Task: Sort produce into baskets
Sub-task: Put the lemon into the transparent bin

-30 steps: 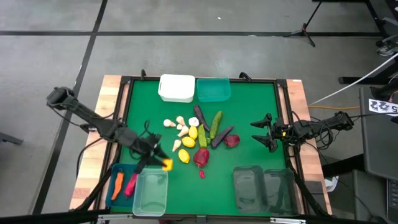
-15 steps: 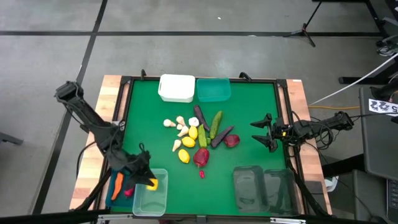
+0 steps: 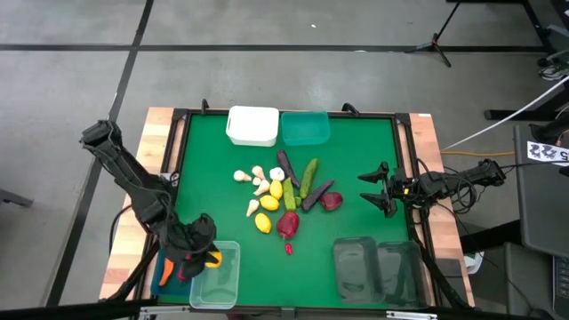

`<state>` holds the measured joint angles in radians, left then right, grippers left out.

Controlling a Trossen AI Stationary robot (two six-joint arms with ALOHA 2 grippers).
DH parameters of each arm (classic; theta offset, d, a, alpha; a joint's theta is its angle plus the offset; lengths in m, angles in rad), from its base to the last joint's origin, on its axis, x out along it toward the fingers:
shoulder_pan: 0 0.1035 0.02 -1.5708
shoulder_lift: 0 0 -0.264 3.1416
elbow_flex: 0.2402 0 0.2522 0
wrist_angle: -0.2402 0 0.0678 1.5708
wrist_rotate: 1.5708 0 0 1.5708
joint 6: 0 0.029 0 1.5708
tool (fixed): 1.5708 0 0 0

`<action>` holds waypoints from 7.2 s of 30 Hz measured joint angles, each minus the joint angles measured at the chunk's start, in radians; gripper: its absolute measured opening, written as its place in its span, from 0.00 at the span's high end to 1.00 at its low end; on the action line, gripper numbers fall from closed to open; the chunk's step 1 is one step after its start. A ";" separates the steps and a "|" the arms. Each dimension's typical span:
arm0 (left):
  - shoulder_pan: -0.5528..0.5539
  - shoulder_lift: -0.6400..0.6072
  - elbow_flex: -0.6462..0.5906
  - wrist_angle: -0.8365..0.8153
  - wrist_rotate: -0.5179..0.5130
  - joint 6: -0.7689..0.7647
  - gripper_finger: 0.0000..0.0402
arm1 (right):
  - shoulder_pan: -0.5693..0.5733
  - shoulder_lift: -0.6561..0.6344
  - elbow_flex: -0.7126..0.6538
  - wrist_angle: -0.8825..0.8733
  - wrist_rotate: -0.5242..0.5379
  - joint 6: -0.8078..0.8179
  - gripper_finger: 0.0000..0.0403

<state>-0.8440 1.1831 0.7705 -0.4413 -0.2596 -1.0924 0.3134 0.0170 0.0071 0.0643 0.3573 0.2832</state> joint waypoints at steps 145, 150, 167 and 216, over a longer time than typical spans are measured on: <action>0.313 0.452 0.546 -0.609 -0.168 0.424 0.25 | 0.000 0.000 0.000 -0.002 -0.010 -0.001 0.20; 0.490 0.453 0.546 -0.389 -0.121 0.895 0.25 | 0.000 0.000 0.000 -0.002 -0.010 -0.001 0.20; 0.764 0.455 0.267 0.003 0.180 1.253 0.25 | 0.000 0.000 0.000 -0.002 -0.010 -0.001 0.20; 0.692 0.260 0.176 0.089 0.239 0.986 0.50 | 0.000 0.000 0.000 -0.002 -0.010 0.008 0.20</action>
<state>-0.1522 1.4432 0.9470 -0.3521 -0.0202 -0.1060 0.3138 0.0170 0.0071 0.0620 0.3477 0.2913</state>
